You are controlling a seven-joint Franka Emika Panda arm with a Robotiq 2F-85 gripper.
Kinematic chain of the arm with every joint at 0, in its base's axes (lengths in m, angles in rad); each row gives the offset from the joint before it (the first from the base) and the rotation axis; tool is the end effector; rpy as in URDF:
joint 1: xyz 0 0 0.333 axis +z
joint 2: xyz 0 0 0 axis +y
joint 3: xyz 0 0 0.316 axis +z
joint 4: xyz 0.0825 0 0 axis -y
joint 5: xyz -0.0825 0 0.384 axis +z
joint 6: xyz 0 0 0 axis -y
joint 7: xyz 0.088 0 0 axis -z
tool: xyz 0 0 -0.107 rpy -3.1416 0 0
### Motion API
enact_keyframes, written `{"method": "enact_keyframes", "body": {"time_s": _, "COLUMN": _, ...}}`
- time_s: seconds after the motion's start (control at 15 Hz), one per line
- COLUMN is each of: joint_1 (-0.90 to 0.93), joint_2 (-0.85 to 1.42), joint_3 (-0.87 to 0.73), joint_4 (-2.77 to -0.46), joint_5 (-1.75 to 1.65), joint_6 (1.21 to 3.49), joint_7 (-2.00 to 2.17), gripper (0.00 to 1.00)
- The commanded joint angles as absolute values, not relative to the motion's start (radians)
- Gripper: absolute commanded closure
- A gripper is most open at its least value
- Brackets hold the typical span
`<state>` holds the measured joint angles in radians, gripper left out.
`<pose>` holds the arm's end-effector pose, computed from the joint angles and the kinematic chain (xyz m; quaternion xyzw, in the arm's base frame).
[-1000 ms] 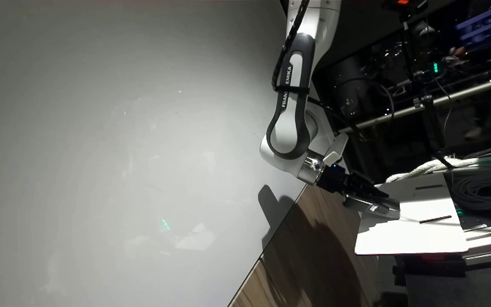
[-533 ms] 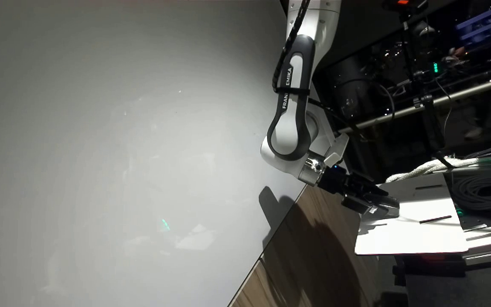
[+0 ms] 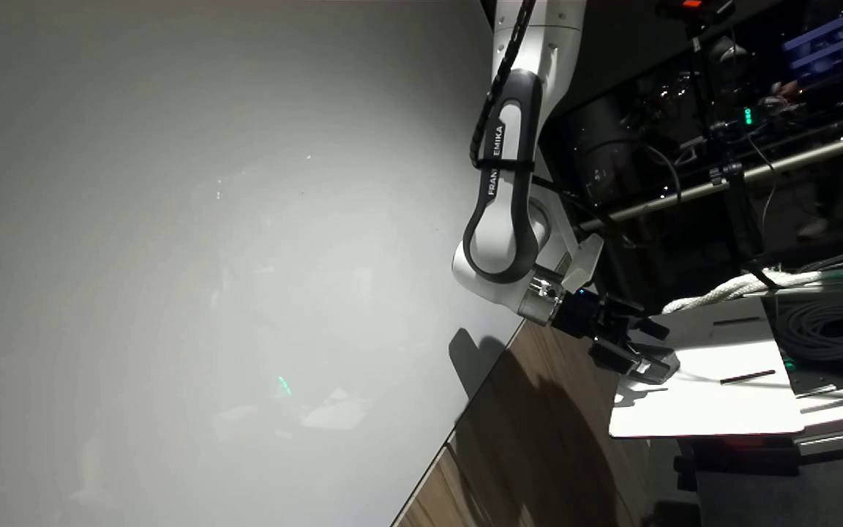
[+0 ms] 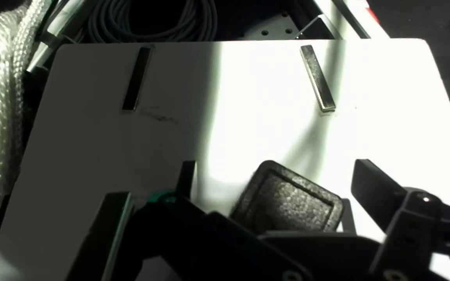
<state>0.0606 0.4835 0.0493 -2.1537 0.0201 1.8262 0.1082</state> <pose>0.4578 0.0540 0.1409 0.9188 -0.0035 -0.3940 0.0234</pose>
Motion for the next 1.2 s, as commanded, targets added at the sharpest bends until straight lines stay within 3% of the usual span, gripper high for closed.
{"method": "enact_keyframes", "body": {"time_s": 0.0, "joint_1": 0.061, "joint_2": 0.495, "joint_3": 0.044, "joint_4": -2.138, "joint_5": 0.028, "joint_6": 1.812, "joint_7": 0.094, "gripper": 0.00}}
{"method": "enact_keyframes", "body": {"time_s": 1.13, "joint_1": 0.170, "joint_2": 0.346, "joint_3": 0.062, "joint_4": -2.131, "joint_5": -0.135, "joint_6": 1.815, "joint_7": 0.243, "gripper": 0.00}}
